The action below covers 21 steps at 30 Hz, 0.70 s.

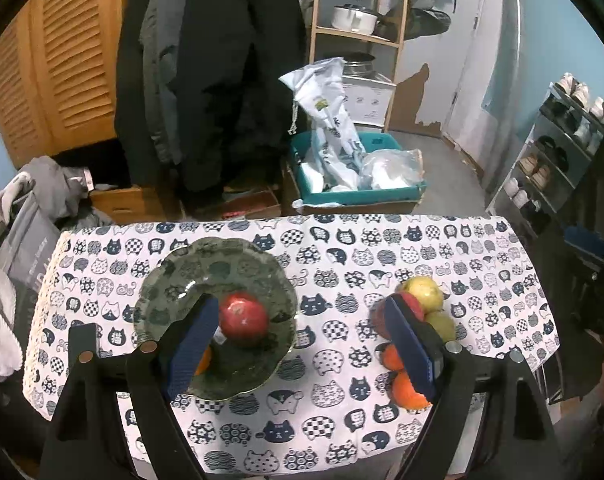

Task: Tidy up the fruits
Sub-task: 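Move both tools back toward the remaining fruit cluster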

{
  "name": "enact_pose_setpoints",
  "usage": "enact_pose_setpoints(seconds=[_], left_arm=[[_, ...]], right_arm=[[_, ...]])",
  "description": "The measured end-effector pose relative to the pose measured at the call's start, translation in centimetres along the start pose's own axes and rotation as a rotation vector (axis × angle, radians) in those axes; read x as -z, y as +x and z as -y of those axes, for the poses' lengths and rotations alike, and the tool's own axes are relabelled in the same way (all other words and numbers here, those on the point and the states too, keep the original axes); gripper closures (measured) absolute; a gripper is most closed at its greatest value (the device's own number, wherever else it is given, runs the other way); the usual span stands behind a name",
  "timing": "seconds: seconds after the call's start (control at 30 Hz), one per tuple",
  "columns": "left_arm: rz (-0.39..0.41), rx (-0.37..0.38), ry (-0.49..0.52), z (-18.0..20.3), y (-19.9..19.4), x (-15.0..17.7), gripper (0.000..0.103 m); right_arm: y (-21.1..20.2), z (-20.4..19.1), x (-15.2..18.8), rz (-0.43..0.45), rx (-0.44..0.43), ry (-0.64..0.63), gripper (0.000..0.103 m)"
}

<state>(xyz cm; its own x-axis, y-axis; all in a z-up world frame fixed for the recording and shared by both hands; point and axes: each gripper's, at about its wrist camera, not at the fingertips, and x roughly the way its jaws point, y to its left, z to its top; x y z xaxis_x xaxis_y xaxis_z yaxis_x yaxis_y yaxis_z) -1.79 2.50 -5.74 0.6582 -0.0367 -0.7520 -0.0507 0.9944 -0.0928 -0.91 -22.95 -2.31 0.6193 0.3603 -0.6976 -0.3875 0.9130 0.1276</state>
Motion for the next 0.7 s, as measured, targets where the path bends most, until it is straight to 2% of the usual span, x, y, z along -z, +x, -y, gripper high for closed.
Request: enact_pose_setpoints(seconds=[0.3,0.53,0.7], left_arm=[[-0.013,0.008,0.018,2.7,1.0,0.2,0.017],[-0.060,0.005,0.043,4.6,3.0,1.5,0.017],[-0.123,0.020,0.028,5.3,4.7,2.7,0.017]], right_arm=[[0.1,2.7,1.6,-0.005,0.045,0.010,0.019],[1.5,4.3,2.8,-0.043,0.050,0.041,0.019],[3.3,5.2,4.1,-0.097,0.060,0.053,0.019]])
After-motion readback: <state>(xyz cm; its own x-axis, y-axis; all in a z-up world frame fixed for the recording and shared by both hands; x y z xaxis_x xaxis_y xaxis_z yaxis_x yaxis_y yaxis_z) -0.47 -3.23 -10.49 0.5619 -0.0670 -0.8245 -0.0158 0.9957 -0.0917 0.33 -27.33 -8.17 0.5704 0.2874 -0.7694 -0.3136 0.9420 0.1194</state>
